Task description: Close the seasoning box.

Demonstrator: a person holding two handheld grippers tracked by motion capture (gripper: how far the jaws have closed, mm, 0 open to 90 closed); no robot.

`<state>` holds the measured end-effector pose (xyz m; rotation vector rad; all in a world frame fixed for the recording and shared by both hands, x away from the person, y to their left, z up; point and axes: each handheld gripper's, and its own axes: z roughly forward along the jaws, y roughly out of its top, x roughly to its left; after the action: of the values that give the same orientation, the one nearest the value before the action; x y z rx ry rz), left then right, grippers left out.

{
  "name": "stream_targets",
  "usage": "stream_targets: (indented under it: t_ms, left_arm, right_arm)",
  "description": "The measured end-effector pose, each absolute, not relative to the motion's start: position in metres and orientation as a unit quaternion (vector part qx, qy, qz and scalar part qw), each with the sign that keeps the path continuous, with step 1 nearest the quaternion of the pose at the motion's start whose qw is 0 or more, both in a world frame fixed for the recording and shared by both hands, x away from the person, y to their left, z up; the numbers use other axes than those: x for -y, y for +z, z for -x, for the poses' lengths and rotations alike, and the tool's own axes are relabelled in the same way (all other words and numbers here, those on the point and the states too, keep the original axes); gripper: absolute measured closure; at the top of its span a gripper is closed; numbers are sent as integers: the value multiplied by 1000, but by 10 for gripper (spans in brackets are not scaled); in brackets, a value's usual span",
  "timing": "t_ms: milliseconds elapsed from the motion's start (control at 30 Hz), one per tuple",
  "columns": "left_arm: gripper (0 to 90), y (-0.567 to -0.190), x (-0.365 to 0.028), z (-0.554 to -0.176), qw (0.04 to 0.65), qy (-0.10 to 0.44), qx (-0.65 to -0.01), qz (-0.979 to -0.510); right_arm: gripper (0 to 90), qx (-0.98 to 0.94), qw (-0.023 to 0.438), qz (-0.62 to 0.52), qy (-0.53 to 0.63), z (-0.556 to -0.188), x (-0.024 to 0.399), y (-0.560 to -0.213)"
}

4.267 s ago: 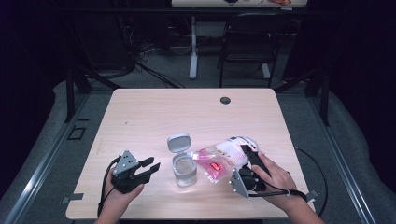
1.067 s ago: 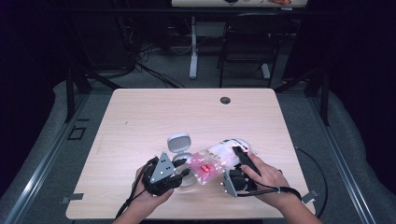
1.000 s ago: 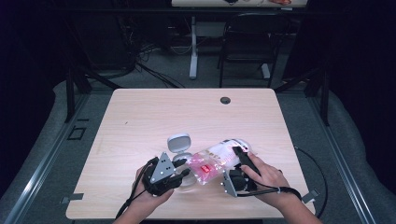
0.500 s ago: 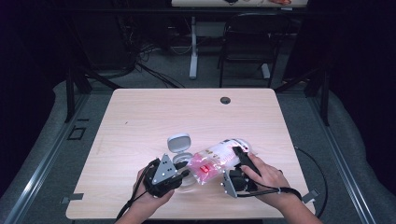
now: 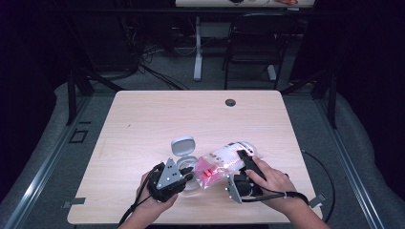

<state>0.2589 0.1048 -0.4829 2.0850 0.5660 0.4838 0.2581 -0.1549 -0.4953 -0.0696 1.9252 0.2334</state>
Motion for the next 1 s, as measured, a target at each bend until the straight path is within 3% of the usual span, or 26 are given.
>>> stream_targets:
  t_ms: [367,1000]
  left_arm:
    - [882,-484,-106,-259,443,199,-223,-845]
    - [900,-485,-108,-260,432,205,-226,-848]
  right_arm:
    - [545,-816,569,43,92,-257,151,-492]
    - [553,-816,569,59,82,-254,147,-485]
